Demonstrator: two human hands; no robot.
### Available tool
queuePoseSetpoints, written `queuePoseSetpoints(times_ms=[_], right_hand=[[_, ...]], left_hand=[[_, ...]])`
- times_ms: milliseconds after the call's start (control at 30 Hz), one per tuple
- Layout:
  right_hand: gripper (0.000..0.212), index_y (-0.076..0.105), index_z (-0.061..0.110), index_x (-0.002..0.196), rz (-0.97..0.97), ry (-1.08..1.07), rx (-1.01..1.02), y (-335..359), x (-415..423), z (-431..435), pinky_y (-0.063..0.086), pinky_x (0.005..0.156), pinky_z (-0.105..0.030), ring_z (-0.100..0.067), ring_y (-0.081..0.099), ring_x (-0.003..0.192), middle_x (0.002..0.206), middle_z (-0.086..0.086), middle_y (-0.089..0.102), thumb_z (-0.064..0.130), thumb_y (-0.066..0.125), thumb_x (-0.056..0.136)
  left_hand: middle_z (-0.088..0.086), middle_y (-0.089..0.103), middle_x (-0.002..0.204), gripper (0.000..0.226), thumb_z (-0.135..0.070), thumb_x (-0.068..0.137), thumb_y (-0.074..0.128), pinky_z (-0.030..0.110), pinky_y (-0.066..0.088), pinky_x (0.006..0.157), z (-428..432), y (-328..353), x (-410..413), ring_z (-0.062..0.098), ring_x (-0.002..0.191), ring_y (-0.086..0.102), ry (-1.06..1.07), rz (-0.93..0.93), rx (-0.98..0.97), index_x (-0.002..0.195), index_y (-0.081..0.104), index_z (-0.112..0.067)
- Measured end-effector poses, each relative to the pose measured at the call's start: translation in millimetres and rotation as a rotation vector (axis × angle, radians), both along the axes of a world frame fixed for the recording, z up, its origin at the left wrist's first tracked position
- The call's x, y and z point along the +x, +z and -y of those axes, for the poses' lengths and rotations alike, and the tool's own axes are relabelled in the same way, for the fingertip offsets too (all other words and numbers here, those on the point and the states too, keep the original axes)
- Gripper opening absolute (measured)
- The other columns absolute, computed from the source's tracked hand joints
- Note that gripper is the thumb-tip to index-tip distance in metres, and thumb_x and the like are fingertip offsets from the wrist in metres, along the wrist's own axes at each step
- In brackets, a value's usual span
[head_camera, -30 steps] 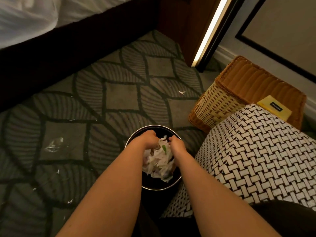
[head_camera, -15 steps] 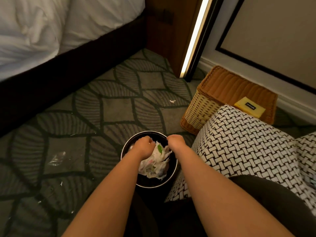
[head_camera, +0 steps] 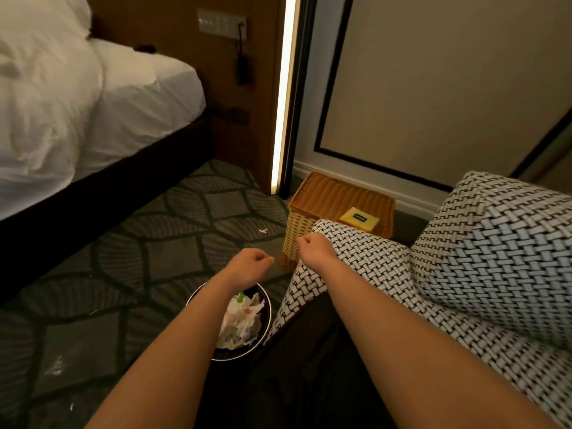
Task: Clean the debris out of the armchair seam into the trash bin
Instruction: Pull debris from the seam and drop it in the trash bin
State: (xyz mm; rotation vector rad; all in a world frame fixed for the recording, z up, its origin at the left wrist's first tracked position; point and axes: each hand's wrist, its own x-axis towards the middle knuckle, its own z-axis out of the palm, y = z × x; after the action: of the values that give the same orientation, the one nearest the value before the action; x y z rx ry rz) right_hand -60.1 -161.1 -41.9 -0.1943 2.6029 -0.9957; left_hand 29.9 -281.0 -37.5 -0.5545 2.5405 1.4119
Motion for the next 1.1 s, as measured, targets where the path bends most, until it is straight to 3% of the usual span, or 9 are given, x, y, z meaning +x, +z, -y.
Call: queuePoseSetpoints(times_ms=[133,233,333,533,667,800,933,1033,1100], right_hand=[[0.035,0.045,0.013,0.061,-0.014,0.047,-0.003,29,12,-52,0.043,0.069,-0.038,-0.022,0.049,0.068,0.068,-0.005,0.048,0.019,0.040,0.095],[0.028,0.059,0.002,0.080,-0.004,0.043,-0.009,42,23,-97,0.046,0.071,-0.037,-0.029,0.059,0.081,0.087,-0.018,0.061,0.018,0.041,0.095],[0.029,0.061,-0.001,0.104,0.008,0.038,0.001,50,39,-144,0.042,0.060,-0.023,-0.018,0.058,0.078,0.107,-0.019,0.063,0.018,0.041,0.097],[0.023,0.061,0.017,0.103,0.034,0.030,0.053,56,81,-242,0.048,0.082,-0.032,-0.010,0.060,0.089,0.102,0.001,0.062,0.030,0.044,0.096],[0.022,0.059,0.021,0.108,0.048,-0.006,0.049,52,120,-297,0.047,0.074,-0.026,-0.006,0.060,0.087,0.098,0.008,0.060,0.031,0.043,0.096],[0.030,0.056,0.019,0.119,0.075,-0.079,0.119,37,166,-352,0.048,0.088,-0.031,-0.007,0.059,0.089,0.110,0.005,0.061,0.032,0.044,0.096],[0.031,0.053,0.021,0.124,0.151,-0.203,0.213,20,215,-411,0.043,0.080,-0.021,-0.007,0.057,0.094,0.115,0.005,0.060,0.031,0.044,0.097],[0.026,0.056,0.020,0.120,0.218,-0.276,0.292,10,243,-447,0.045,0.074,-0.019,-0.006,0.058,0.087,0.113,0.001,0.062,0.025,0.045,0.097],[0.026,0.057,0.018,0.119,0.230,-0.305,0.366,7,251,-463,0.049,0.084,-0.025,-0.010,0.059,0.092,0.120,-0.001,0.059,0.018,0.047,0.096]], left_hand=[[0.000,0.062,0.094,0.024,-0.027,0.094,0.047,0.031,0.045,0.084,-44,36,8,0.017,0.094,0.058,-0.143,-0.118,-0.068,0.105,0.063,-0.014],[0.000,0.063,0.094,0.023,-0.029,0.093,0.047,0.030,0.045,0.080,-79,57,16,0.017,0.091,0.058,-0.211,-0.183,-0.108,0.104,0.063,-0.016],[-0.002,0.061,0.096,0.018,-0.029,0.093,0.047,0.026,0.043,0.078,-118,70,25,0.015,0.093,0.056,-0.299,-0.241,-0.140,0.101,0.060,-0.020],[-0.008,0.056,0.099,0.020,-0.030,0.094,0.045,0.021,0.039,0.075,-196,87,49,0.009,0.095,0.053,-0.531,-0.302,-0.167,0.106,0.059,-0.021],[-0.007,0.059,0.107,0.021,-0.032,0.094,0.045,0.020,0.038,0.081,-237,82,67,0.007,0.100,0.053,-0.679,-0.258,-0.093,0.106,0.059,-0.023],[-0.009,0.060,0.104,0.017,-0.034,0.094,0.047,0.019,0.043,0.079,-276,74,89,0.006,0.098,0.056,-0.791,-0.198,-0.029,0.102,0.059,-0.027],[-0.010,0.059,0.105,0.020,-0.036,0.093,0.046,0.026,0.048,0.083,-312,64,113,0.007,0.099,0.056,-0.874,-0.117,0.027,0.106,0.060,-0.028],[-0.012,0.058,0.106,0.018,-0.036,0.094,0.044,0.022,0.045,0.081,-342,49,132,0.005,0.099,0.055,-0.977,-0.064,0.033,0.104,0.058,-0.031],[-0.011,0.058,0.107,0.021,-0.036,0.094,0.044,0.022,0.044,0.082,-357,39,140,0.004,0.099,0.054,-1.024,-0.019,0.035,0.108,0.057,-0.030]])
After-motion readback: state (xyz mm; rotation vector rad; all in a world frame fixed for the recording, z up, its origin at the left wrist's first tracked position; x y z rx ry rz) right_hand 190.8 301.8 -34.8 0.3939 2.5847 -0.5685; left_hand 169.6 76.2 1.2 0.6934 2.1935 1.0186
